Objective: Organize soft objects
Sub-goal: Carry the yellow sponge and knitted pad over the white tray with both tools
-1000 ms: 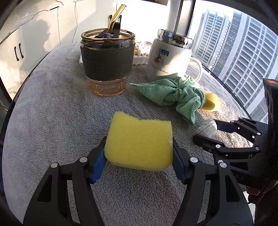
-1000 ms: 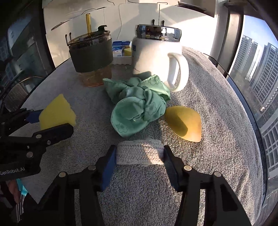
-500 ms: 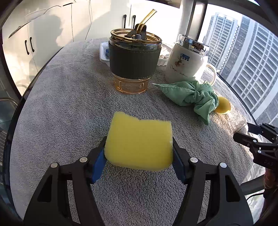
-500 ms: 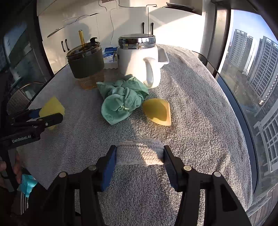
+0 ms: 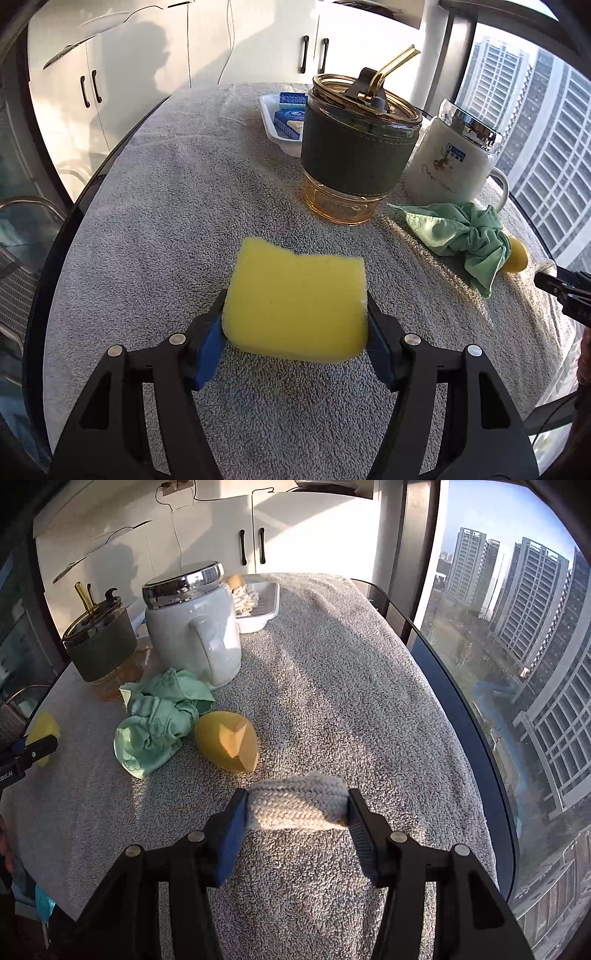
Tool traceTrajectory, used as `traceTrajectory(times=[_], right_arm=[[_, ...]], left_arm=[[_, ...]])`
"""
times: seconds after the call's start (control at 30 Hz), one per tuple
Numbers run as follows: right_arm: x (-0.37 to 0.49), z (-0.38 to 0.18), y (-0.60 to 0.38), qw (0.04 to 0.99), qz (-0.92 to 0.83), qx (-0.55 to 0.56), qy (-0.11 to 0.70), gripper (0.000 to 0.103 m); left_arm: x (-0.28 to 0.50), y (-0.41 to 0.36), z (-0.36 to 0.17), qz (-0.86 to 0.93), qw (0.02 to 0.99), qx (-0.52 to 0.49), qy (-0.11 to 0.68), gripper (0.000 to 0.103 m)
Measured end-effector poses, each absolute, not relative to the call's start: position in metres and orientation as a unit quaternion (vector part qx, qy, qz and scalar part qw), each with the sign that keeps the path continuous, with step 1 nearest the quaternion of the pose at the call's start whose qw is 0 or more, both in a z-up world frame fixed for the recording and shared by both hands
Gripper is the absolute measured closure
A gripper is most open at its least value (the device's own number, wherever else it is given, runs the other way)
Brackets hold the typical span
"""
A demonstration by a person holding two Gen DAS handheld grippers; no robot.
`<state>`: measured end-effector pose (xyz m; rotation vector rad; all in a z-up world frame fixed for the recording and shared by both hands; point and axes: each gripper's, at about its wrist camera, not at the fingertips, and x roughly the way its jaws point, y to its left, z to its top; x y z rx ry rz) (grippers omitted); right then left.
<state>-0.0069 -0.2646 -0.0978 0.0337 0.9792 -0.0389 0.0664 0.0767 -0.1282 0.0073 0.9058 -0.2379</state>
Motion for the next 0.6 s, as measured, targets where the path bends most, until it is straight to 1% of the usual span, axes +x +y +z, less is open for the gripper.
traceTrajectory(times=[0.6], right_arm=[[0.07, -0.093, -0.292, 0.884, -0.035, 0.021, 0.466, 0.047]], left_arm=[[0.128, 0.11, -0.124, -0.056, 0.899, -0.002, 0.434, 0.039]])
